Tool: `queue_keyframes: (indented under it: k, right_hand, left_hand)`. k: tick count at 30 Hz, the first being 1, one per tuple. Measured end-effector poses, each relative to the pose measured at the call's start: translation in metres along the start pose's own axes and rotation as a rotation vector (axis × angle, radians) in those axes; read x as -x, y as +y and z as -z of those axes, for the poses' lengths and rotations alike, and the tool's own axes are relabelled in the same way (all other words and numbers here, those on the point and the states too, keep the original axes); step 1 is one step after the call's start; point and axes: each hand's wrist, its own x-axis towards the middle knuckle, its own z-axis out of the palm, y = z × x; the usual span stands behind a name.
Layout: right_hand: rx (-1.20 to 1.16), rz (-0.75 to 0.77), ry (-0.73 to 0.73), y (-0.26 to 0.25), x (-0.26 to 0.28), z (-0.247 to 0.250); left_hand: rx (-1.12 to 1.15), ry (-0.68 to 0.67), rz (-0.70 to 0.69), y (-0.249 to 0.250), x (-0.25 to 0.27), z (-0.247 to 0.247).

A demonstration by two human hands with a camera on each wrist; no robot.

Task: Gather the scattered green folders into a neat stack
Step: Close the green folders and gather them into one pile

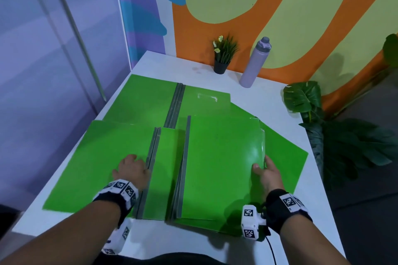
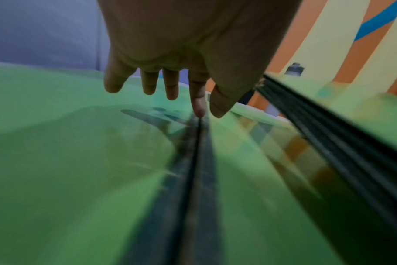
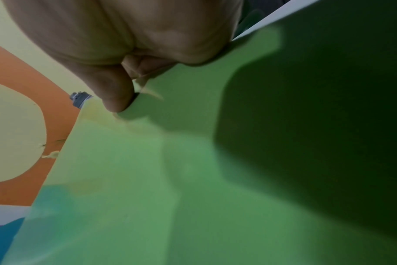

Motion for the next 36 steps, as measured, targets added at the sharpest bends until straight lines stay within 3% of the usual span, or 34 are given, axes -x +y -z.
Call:
queue_keyframes:
  k: [3, 7, 11, 14, 20, 25, 28, 33, 36]
  right_hand:
    - [0.014, -0.017, -0.007, 0.003, 0.002, -0.004]
    - [0.029, -0.037, -0.006, 0.006, 0.007, 0.001]
    - [-0.016, -0.096, 0.004, 0.008, 0.01, 0.009]
    - [-0.047, -0.11, -0.002, 0.009, 0.014, 0.011]
    - [-0.187, -0.097, -0.011, 0.002, 0.016, 0.01]
    - [-0.3, -0.078, -0.006, -0.008, 0.01, 0.0]
    - [-0.329, -0.008, 0.006, -0.02, 0.006, -0.007]
    - [-0.384, -0.006, -0.017, -0.029, 0.006, -0.013]
    - [-0.34, -0.019, -0.043, -0.025, 0.006, -0.015]
  left_hand:
    - [0.002, -0.023, 0.006, 0.018, 0.005, -0.016]
    - [-0.023, -0.032, 0.117, 0.017, 0.007, -0.023]
    - [0.15, -0.157, 0.179, 0.006, -0.002, -0.02]
    - [0.291, -0.168, 0.168, 0.007, -0.003, -0.007]
    - [0.559, 0.246, -0.078, 0.031, 0.031, 0.07]
    - [0.651, 0.421, -0.323, 0.047, 0.078, 0.144]
    - [0.809, 0.342, -0.305, 0.052, 0.078, 0.156]
    - [1.083, 0.021, -0.254, 0.063, 0.061, 0.128]
    - [1.06, -0.124, -0.258, 0.08, 0.06, 0.111]
